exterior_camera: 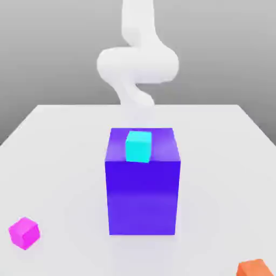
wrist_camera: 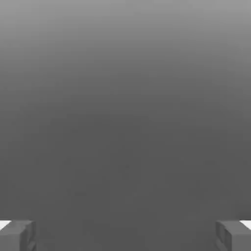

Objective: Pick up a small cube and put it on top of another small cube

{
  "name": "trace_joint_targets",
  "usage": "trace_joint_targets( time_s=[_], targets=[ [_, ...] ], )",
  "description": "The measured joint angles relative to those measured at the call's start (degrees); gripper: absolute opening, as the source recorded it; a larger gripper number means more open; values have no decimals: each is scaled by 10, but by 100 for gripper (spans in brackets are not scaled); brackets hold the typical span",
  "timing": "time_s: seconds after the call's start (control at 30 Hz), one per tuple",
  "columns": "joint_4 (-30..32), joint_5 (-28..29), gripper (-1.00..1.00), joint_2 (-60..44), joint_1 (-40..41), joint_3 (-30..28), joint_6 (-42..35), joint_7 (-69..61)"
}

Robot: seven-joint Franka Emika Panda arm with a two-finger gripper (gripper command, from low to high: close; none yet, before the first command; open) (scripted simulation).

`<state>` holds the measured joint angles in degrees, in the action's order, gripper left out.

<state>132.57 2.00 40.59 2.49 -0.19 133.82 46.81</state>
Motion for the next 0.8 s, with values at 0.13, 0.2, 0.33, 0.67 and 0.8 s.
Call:
trace_joint_targets(
  time_s=[0.13,0.2,0.33,0.67,0.8],
  targets=[
    [13,30,0,-87,39,-9,33,14],
    [19,43,0,-129,55,-17,49,20],
    [31,61,0,-212,86,-38,81,25],
    [64,27,0,-419,164,-98,166,-17],
    [77,-28,0,-502,197,-95,200,-64]
  ],
)
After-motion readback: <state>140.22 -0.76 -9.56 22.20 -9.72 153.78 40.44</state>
